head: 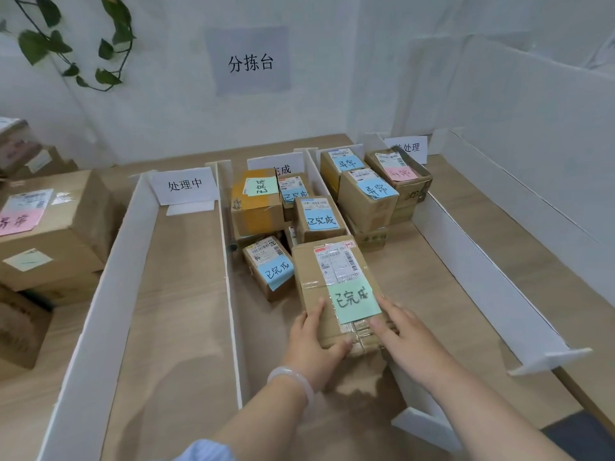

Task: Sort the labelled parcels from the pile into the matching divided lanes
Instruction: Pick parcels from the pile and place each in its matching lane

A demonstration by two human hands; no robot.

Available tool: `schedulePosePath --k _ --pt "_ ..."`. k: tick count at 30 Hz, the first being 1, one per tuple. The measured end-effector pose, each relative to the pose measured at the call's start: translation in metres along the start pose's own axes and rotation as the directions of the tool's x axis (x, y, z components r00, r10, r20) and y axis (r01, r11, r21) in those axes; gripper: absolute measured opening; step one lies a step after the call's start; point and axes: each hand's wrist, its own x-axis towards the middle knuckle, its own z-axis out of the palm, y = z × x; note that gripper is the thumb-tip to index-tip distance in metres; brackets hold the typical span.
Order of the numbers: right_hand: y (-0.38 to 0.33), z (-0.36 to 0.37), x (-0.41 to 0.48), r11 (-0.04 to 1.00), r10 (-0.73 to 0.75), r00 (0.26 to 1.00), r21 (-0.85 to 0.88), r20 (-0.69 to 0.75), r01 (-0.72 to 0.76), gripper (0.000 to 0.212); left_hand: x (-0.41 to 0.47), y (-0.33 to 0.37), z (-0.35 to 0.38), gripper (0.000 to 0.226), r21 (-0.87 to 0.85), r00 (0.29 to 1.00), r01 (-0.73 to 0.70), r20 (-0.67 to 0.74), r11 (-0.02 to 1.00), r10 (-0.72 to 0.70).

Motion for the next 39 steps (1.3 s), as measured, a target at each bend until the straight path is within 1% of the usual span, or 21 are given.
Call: schedulePosePath --k 2,3,6,9,11,13,15,18,21,25,28,31,35,39 --pt "0.0 -0.002 -0.005 0.999 -0.032 0.999 -0.044 -0.011 0.031 0.063 0.0 0.001 -0.001 0.089 0.016 1.0 -0.005 -0.002 1.0 0.005" --pt "0.001 -0.003 -0.008 0.996 -0.043 0.999 -0.079 -0.013 0.042 0.062 -0.001 0.001 -0.001 0.089 0.026 1.0 -0.006 0.001 1.0 0.006" --pt "-0.001 -0.007 -0.02 0.978 -0.079 0.997 -0.197 -0.012 0.075 0.066 -0.003 0.005 -0.006 0.091 0.088 1.0 -0.003 0.023 0.996 0.001" --pt "-0.01 -0.008 -0.031 0.926 -0.134 0.991 -0.355 -0.002 0.124 0.07 -0.01 0.013 -0.018 0.092 0.231 0.999 -0.042 0.013 0.972 0.04" --pt "-0.023 -0.007 -0.037 0.88 -0.197 0.98 -0.437 0.022 0.187 0.07 -0.022 0.018 -0.032 0.088 0.343 0.993 -0.103 -0.023 0.934 0.118" --pt "-0.036 -0.002 -0.04 0.839 -0.281 0.958 -0.472 0.05 0.271 0.072 -0.037 0.017 -0.051 0.083 0.46 0.975 -0.148 -0.081 0.875 0.208" --pt "-0.052 0.007 -0.042 0.797 -0.354 0.931 -0.493 0.091 0.35 0.075 -0.055 0.011 -0.073 0.078 0.572 0.944 -0.155 -0.154 0.805 0.291" --pt "-0.081 0.027 -0.044 0.735 -0.439 0.885 -0.504 0.155 0.453 0.076 -0.088 0.0 -0.109 0.076 0.675 0.909 -0.101 -0.237 0.731 0.344" --pt "-0.116 0.054 -0.054 0.696 -0.496 0.843 -0.484 0.21 0.53 0.078 -0.122 -0.015 -0.145 0.073 0.742 0.886 -0.004 -0.308 0.67 0.346" --pt "-0.165 0.094 -0.077 0.65 -0.559 0.786 -0.448 0.265 0.614 0.081 -0.167 -0.041 -0.194 0.072 0.736 0.858 0.106 -0.408 0.669 0.312" --pt "-0.201 0.129 -0.098 0.617 -0.595 0.755 -0.445 0.276 0.649 0.081 -0.196 -0.068 -0.228 0.074 0.693 0.838 0.166 -0.474 0.702 0.271" --pt "-0.235 0.169 -0.12 0.618 -0.61 0.73 -0.391 0.31 0.682 0.079 -0.223 -0.096 -0.261 0.078 0.665 0.835 0.21 -0.503 0.716 0.222" --pt "-0.282 0.234 -0.146 0.636 -0.61 0.722 -0.341 0.327 0.692 0.077 -0.261 -0.149 -0.315 0.074 0.643 0.825 0.246 -0.532 0.726 0.191" --pt "-0.328 0.315 -0.175 0.616 -0.611 0.686 -0.308 0.395 0.725 0.092 -0.306 -0.216 -0.38 0.073 0.595 0.792 0.327 -0.597 0.734 0.131"
